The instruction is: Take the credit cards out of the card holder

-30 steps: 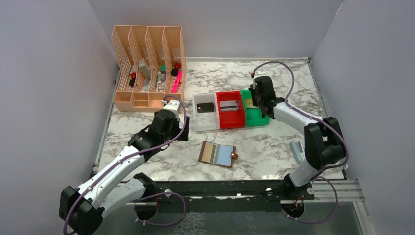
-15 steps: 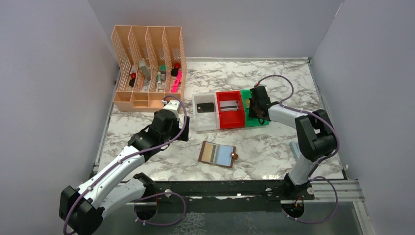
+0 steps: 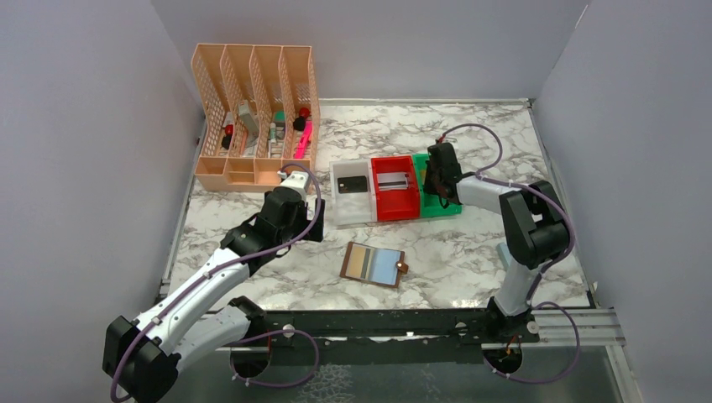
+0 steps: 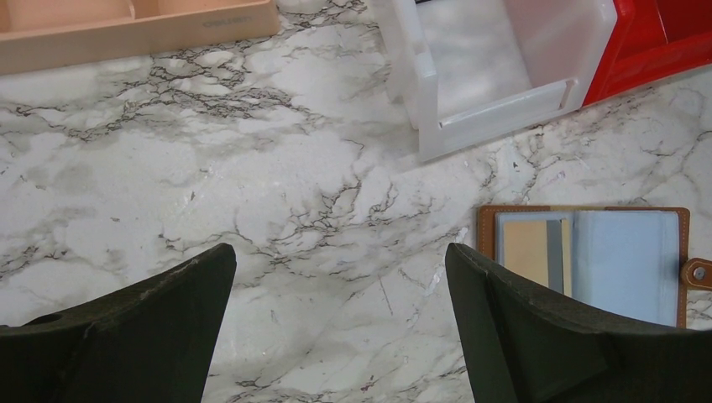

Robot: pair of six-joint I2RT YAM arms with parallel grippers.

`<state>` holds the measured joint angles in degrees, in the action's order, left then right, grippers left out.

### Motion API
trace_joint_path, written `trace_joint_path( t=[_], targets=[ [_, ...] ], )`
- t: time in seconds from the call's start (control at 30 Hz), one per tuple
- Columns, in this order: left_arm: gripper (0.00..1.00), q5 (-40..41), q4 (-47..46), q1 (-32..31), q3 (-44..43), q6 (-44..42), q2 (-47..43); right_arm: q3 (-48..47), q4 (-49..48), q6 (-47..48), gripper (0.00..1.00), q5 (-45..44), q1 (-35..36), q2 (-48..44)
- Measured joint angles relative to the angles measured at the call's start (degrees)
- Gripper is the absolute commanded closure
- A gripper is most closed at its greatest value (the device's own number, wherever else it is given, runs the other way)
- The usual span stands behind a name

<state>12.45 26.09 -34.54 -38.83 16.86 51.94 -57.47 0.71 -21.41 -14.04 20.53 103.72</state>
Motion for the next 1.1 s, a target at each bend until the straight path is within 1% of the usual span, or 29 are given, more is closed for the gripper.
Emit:
trace_joint_path(
  t=[0.07,0.23,0.47,0.6,0.83,0.97,1.1],
  targets=[
    [0.01,0.00,0.00,0.09,0.00,0.00,0.07,-0.02,-1.09,0.00,0.86,-0.37,-0.02,0.44],
    [0.01,0.00,0.00,0.09,0.00,0.00,0.22,-0.20,-2.82,0.04,0.85,-0.85,-0.02,1.11],
    [0.01,0.00,0.02,0.31,0.00,0.00,0.39,0.15,-2.89,0.04,0.85,-0.90,-0.02,0.79],
    [0.01,0.00,0.02,0.35,-0.02,0.00,0.42,2.58,-2.36,0.02,0.85,-0.85,-0.02,-1.51],
    [0.01,0.00,0.04,0.37,-0.02,-0.02,0.42,8.63,-0.96,-0.04,0.84,1.68,-0.02,-7.43],
    [0.01,-0.04,0.04,0.42,-0.02,-0.02,0.42,9.49,-0.50,0.02,0.84,2.62,-0.02,-8.81],
    [0.01,-0.24,0.02,0.42,-0.02,-0.02,0.46,9.40,1.20,0.28,0.81,2.84,-0.02,-9.92]
  ],
)
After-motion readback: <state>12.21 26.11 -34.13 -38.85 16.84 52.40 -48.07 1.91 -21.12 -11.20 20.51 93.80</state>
